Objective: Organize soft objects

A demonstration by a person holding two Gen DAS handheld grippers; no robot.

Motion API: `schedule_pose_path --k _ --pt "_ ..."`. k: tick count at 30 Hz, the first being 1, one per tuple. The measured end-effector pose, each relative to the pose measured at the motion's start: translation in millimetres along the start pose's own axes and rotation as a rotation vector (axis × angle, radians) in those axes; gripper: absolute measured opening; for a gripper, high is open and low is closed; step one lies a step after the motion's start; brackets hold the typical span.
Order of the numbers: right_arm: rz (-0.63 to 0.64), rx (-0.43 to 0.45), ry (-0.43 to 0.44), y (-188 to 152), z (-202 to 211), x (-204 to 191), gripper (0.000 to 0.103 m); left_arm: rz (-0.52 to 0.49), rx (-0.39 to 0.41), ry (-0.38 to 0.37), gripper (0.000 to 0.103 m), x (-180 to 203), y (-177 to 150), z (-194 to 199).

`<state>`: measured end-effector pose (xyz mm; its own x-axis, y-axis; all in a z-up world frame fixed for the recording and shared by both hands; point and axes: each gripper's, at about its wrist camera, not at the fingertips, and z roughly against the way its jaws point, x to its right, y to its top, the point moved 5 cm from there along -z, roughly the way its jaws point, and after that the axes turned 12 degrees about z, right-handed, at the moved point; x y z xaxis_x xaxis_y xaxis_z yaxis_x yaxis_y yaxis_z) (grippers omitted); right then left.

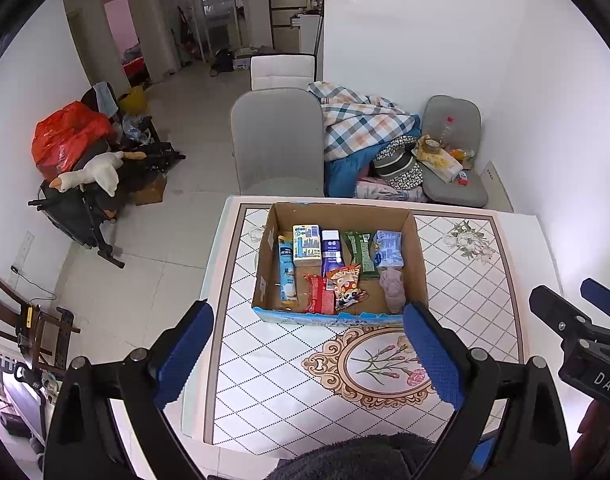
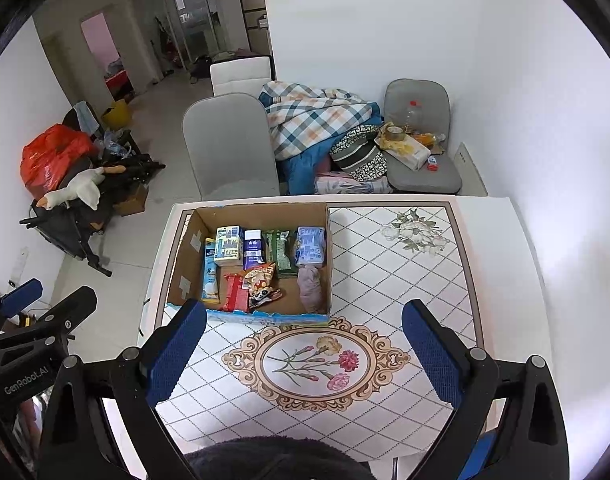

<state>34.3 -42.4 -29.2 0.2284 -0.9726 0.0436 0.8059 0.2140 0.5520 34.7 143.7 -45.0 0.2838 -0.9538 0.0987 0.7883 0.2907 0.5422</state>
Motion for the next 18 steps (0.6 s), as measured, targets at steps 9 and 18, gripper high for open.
schedule_pose_path --k 9,18 --pt "0.0 -0.006 -0.014 -5.2 0.6 0.3 0.1 -0.003 0.001 -0.002 0.097 -0.5 0.0 0.9" --pt "0.002 0.001 -0.051 -7.6 3.8 2.9 0.1 -0.008 -0.013 -0.002 0.097 -2.8 -0.5 3.8"
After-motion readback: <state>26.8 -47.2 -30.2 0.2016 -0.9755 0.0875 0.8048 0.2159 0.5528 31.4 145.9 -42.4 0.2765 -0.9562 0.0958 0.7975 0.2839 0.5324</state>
